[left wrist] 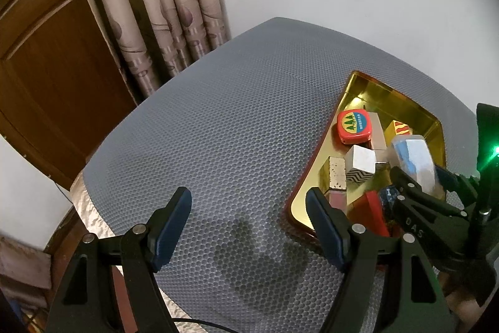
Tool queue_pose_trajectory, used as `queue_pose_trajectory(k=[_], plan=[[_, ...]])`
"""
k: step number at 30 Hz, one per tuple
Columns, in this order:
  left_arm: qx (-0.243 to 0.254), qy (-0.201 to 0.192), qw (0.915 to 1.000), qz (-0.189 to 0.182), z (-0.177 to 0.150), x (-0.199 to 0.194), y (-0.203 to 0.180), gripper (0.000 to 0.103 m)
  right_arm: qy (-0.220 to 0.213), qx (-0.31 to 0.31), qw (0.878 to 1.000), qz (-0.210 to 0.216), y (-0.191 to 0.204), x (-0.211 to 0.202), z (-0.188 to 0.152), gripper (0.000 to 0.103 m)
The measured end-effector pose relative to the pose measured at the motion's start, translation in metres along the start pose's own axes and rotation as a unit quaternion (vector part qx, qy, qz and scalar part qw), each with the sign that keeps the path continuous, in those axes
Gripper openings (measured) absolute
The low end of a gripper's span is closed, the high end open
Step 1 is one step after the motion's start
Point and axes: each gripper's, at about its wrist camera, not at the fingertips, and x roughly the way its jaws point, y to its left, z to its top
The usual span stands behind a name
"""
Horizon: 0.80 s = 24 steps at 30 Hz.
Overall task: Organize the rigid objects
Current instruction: 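Lower the white-blue clear case into the gold tin and open the right gripper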
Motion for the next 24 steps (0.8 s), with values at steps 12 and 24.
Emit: queue_pose_trajectory(k=[12,24], plan=[[0.003,-0.004,1.0000,-0.001,-0.001,-0.001,-0.004,0.073,-0.017,0.006,1.000,-0.005,0.002,-0.025,-0.006,0.076],[0.018,-0.017,0.9997,-0.004,-0.004,-0.010,-0.014,0.075,-0.019,0.022,0.999,-0.018,-0.011,-0.076,-0.047,0.077]])
